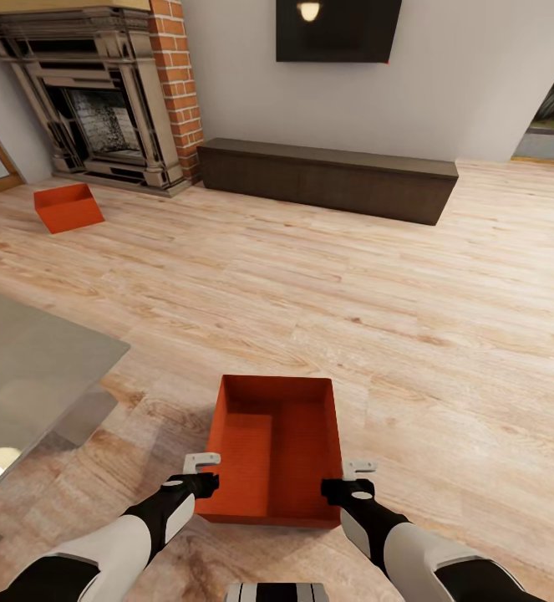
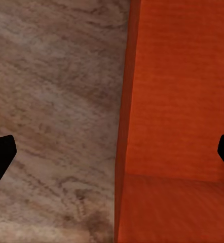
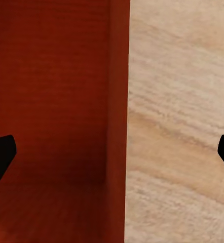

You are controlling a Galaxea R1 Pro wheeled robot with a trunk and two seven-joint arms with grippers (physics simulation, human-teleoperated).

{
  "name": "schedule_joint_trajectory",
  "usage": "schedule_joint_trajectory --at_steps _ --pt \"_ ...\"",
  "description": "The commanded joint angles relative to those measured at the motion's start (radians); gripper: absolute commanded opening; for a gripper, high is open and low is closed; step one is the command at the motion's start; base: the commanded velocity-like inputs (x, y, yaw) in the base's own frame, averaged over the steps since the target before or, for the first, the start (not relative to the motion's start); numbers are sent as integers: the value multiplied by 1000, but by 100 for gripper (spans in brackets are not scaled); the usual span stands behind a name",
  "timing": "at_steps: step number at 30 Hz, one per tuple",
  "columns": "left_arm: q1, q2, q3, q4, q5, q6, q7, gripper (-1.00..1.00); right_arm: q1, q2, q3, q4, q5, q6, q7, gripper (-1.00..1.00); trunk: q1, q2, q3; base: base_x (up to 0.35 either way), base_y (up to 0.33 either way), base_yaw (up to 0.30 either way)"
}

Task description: Move the two storage containers from the living room to the garage. In the garage, place one container on the floor and stack the other container on top of it (either order is fine).

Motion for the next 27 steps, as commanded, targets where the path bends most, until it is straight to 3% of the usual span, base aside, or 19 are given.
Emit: schedule_joint_trajectory --at_steps 1,27 --pt "0 0 -9 -3 10 6 4 100 -1 0 8 1 -5 -3 -4 100 0 0 -1 78 0 0" --pt "0 2 -9 -3 8 6 4 100 -1 4 5 2 -20 -1 -8 100 0 0 -1 30 0 -7"
